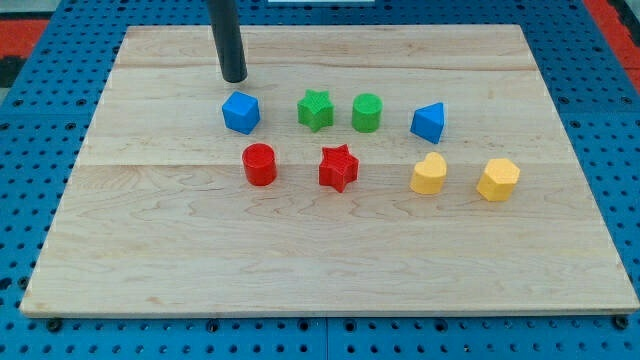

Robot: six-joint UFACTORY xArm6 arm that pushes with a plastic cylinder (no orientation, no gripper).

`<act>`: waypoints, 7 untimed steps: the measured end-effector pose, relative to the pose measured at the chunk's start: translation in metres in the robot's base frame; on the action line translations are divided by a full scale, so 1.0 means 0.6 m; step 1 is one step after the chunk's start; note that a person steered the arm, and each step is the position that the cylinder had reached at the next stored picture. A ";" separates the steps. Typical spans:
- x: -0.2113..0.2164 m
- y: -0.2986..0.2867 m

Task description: Slide the green star towards the top left corner of the board

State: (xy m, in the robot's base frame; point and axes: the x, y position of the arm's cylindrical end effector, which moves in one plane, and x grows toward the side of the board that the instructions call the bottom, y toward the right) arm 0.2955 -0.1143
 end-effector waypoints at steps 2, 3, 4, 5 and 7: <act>0.000 -0.004; 0.000 -0.004; -0.009 -0.013; -0.010 -0.024; -0.013 -0.009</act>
State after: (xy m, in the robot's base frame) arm 0.2880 -0.1196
